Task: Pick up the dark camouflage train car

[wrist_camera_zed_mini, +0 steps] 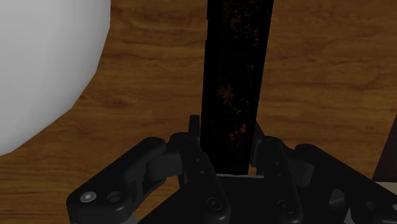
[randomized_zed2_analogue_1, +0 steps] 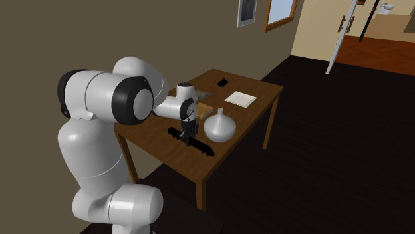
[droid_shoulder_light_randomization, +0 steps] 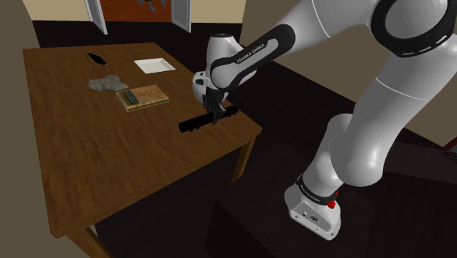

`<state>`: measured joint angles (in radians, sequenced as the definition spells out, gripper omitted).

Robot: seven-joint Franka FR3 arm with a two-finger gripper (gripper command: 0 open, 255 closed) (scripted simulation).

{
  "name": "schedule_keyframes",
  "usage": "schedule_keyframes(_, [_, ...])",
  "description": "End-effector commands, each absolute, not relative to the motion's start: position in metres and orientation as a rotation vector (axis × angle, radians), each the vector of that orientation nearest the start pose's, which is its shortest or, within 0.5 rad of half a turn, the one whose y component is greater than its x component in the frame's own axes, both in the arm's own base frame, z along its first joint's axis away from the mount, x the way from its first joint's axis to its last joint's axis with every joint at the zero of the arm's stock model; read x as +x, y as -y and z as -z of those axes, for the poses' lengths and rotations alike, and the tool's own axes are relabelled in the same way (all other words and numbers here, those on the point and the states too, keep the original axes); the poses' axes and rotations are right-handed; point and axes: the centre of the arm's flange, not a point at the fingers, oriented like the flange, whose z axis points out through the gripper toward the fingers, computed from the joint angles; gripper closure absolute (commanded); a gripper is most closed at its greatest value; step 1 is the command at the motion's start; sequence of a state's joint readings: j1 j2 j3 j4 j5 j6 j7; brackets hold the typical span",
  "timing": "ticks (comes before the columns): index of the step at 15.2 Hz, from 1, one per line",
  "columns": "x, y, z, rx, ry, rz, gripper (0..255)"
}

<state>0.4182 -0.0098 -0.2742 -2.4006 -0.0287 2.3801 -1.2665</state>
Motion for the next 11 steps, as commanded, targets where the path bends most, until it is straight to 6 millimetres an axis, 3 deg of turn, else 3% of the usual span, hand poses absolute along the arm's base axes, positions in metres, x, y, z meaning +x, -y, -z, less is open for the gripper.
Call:
schedule_keyframes(1, [0.484, -0.070, -0.325, -2.377, 2.068, -0.029, 255])
schedule_keyframes(11, [0.484, -0.070, -0.378, -2.377, 2.068, -0.029, 255])
